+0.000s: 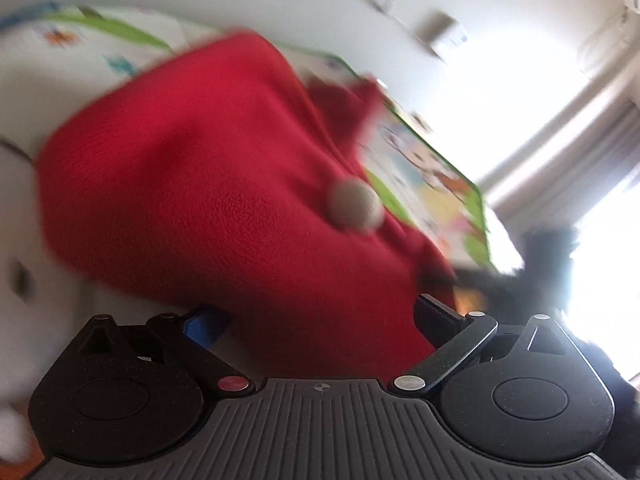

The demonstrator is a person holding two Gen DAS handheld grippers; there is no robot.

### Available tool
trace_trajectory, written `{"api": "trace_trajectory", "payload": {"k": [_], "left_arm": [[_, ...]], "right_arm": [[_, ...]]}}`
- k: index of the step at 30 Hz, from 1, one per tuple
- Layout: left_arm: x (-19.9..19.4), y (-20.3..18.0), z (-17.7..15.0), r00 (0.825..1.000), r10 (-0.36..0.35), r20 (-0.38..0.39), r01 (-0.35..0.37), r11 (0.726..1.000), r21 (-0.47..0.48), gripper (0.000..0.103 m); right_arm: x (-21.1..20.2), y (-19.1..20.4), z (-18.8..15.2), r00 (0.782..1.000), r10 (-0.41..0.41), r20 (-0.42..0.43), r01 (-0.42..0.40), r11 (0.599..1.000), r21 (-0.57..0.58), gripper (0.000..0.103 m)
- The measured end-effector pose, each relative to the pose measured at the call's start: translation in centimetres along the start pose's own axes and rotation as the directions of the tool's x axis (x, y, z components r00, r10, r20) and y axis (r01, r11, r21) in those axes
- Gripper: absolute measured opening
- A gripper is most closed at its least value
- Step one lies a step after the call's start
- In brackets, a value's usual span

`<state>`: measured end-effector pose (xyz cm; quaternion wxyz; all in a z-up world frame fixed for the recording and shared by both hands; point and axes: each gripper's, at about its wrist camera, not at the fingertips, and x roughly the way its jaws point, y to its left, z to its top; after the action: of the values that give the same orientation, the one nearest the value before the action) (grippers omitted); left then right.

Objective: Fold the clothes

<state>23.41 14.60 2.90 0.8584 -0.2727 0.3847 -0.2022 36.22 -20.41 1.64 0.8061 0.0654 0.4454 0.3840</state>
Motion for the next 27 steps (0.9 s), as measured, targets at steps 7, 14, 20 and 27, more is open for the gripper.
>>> {"api": "trace_trajectory", "payload": {"k": [7, 14, 20, 27], "left_arm": [[-2.1, 2.4, 3.2, 0.984, 0.144, 0.107, -0.144, 0.990, -0.002, 0.100], [-4.2, 4.6, 5.6, 0.942, 0.266, 0.205, -0.273, 0.962, 0.004, 0.100], [-3.9, 5.4, 5.2, 0.939, 0.273, 0.210, -0.284, 0.958, 0.027, 0.100], [-2.0, 4.3, 5.2, 0.940, 0.292, 0.176, -0.313, 0.943, 0.112, 0.101]], "right_arm": [[1.8, 10.9, -4.1, 0.972, 0.206, -0.116, -0.222, 0.962, -0.157, 0.103], [-1.5, 14.3, -4.8, 0.998, 0.053, -0.038, -0.063, 0.934, -0.352, 0.103], [-8.9, 8.2, -1.6, 0.906, -0.309, 0.290, 0.366, 0.915, -0.169, 0.103], [-7.7, -0.3, 1.7, 0.728, -0.623, 0.287, 0.636, 0.770, 0.058, 0.103]]}}
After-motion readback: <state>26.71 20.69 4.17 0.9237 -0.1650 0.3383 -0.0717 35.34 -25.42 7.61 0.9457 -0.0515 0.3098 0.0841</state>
